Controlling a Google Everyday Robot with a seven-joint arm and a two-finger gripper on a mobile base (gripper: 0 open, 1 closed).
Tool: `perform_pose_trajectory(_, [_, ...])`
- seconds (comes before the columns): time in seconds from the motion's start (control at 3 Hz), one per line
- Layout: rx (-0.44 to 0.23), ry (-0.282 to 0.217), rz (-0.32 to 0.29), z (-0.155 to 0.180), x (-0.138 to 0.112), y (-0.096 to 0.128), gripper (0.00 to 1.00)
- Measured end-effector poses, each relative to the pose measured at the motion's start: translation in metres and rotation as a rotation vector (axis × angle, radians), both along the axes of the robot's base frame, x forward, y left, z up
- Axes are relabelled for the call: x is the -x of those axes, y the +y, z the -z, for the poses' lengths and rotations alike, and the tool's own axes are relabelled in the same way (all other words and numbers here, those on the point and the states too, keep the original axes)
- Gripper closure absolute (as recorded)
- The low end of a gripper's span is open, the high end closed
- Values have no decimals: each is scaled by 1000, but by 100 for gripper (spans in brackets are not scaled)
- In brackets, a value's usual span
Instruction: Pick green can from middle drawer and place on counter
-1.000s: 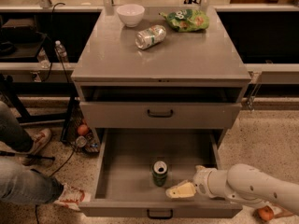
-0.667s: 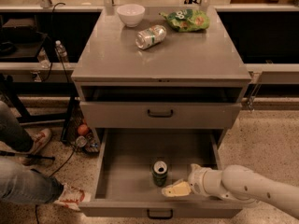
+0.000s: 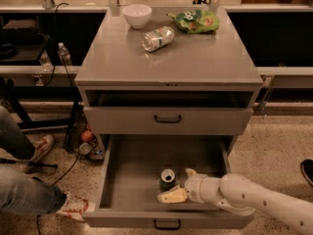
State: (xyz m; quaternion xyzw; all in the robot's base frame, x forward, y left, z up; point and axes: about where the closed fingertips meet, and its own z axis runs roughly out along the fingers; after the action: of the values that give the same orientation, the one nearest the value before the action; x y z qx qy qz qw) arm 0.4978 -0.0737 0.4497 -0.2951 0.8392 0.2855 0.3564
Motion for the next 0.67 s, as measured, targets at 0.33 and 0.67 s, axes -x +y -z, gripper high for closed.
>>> perform_pose_trajectory(0.33, [-37,-13,-22,5,-6,16,0])
perform_pose_trajectory(0.67, [-69,-33,-39,10,-15,35,0])
